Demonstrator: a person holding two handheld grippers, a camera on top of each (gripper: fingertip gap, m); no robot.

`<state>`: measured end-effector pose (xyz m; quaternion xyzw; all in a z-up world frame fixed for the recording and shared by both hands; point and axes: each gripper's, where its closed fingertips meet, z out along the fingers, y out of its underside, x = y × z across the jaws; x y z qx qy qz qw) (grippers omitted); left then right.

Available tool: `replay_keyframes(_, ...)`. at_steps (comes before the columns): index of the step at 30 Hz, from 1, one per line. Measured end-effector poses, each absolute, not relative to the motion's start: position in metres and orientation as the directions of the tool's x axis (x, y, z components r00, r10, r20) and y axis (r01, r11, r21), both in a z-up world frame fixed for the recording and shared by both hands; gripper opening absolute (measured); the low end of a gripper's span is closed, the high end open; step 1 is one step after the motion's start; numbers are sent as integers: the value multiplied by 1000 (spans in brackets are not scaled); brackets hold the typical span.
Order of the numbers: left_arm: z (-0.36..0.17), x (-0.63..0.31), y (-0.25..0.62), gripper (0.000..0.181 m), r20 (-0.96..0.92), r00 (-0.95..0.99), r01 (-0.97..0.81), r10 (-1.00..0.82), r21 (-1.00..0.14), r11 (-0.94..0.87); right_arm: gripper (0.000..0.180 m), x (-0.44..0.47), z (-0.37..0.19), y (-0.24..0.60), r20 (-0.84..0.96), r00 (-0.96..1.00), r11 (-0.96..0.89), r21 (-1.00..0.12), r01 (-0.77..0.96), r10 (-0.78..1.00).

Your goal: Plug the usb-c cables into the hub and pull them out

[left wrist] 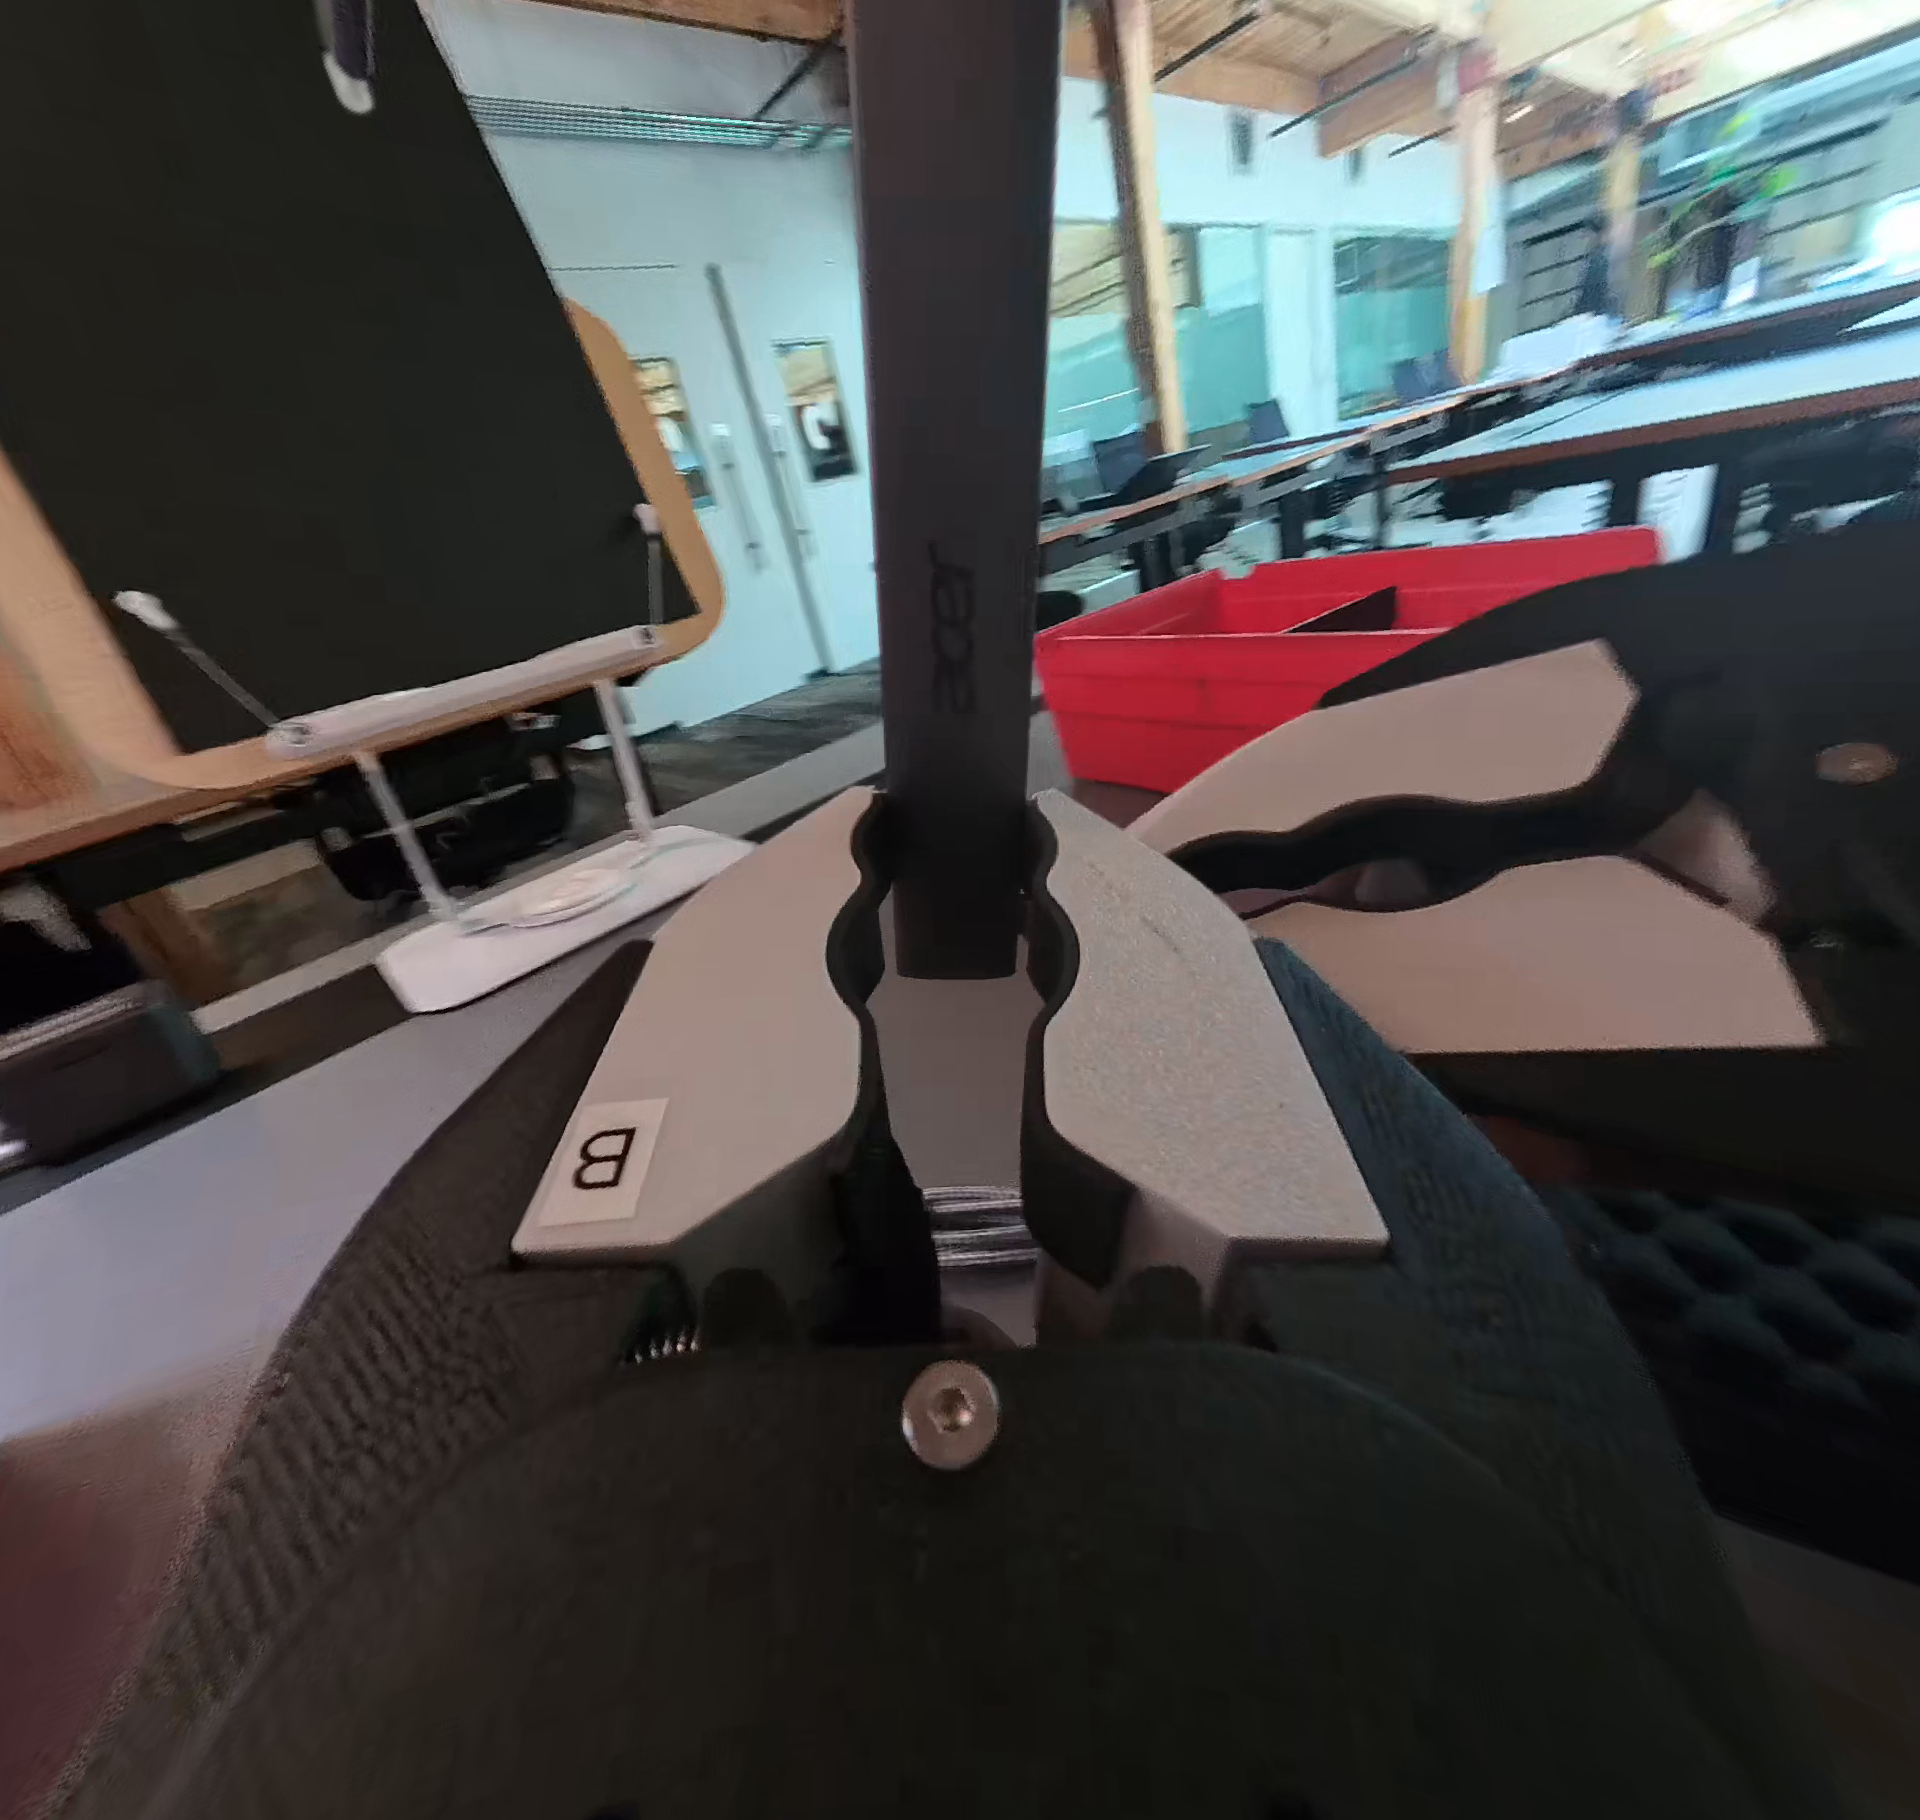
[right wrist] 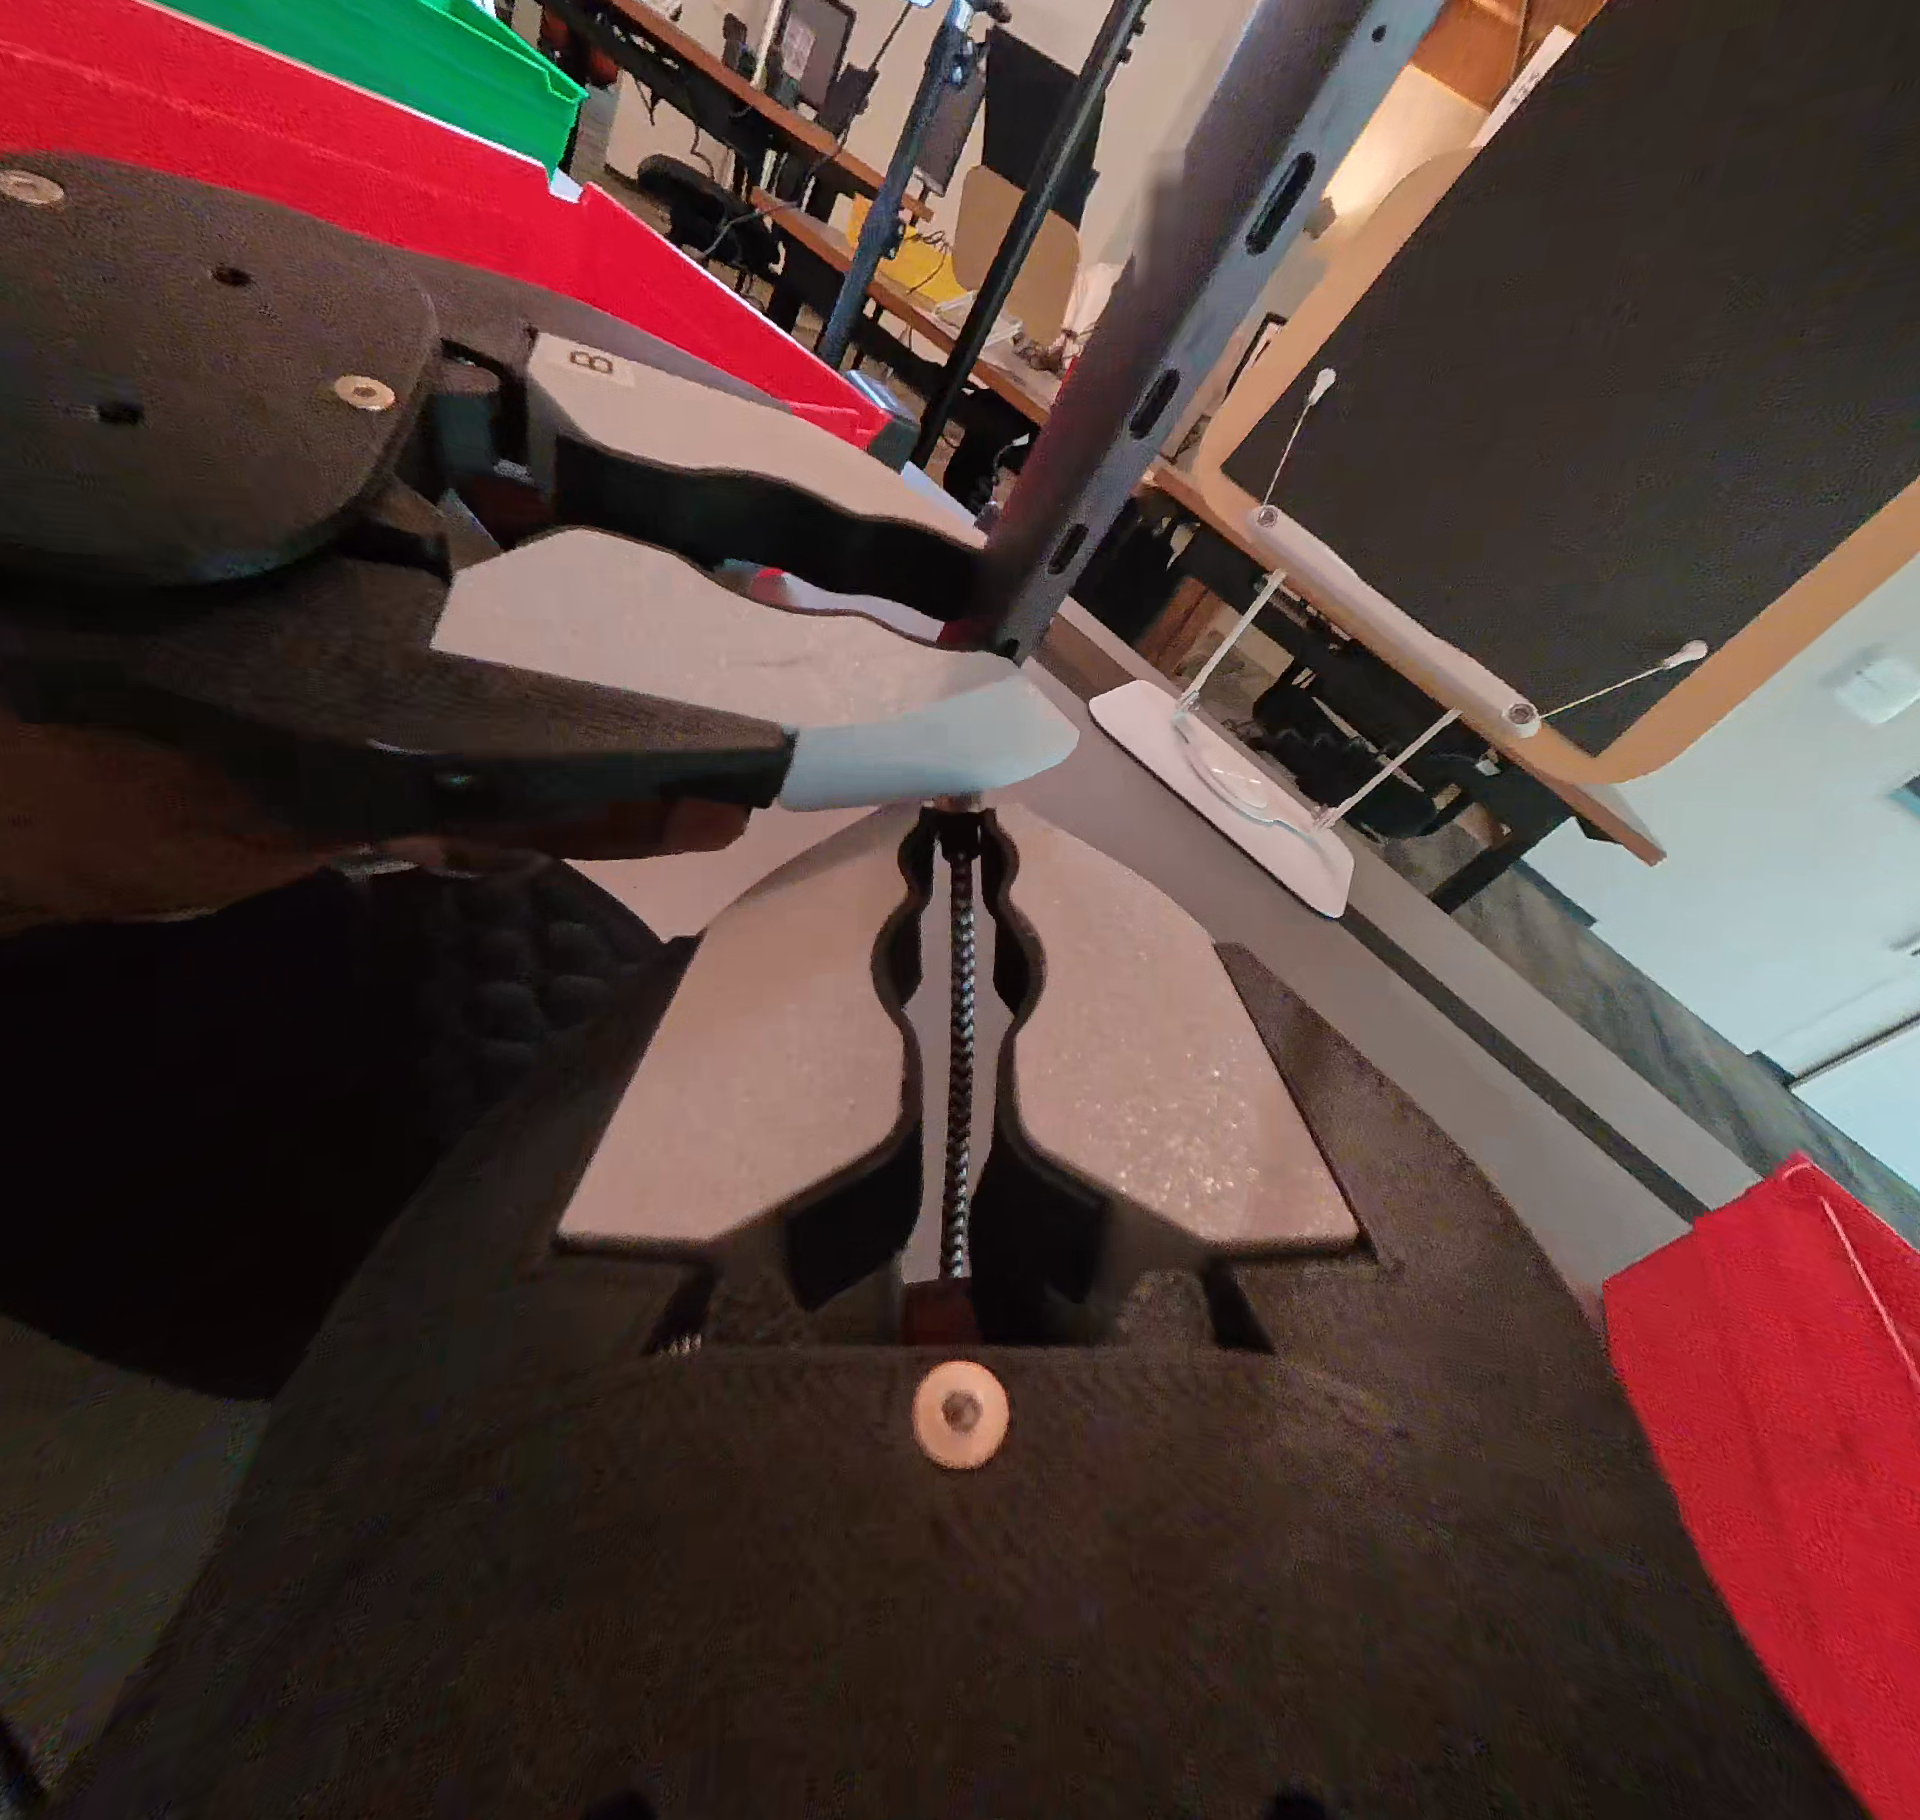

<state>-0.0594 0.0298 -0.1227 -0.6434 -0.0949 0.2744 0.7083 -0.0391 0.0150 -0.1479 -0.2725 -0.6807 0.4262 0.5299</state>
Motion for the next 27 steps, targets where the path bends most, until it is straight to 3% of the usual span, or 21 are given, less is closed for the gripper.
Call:
replay_keyframes(4,-125,-58,31,24,-257,836,-287,485,-958,-13,7,-40,-150,15,430,-331,434,-898,-66,840)
replay_keyframes(12,-128,-63,35,25,-447,729,-414,519,-891,-186,7,-42,-154,23,557,-233,557,-827,-74,797)
replay_keyframes(19,-132,-57,43,25,-600,623,-520,501,-797,-308,5,-35,-166,30,402,-346,424,-905,-12,848)
replay_keyframes(24,-145,-63,46,25,-518,712,-416,474,-855,-311,2,-32,-173,34,702,-193,700,-708,-92,685)
replay_keyframes(27,-141,-63,52,25,-543,686,-434,484,-839,-328,2,-34,-171,40,656,-228,658,-749,-75,720)
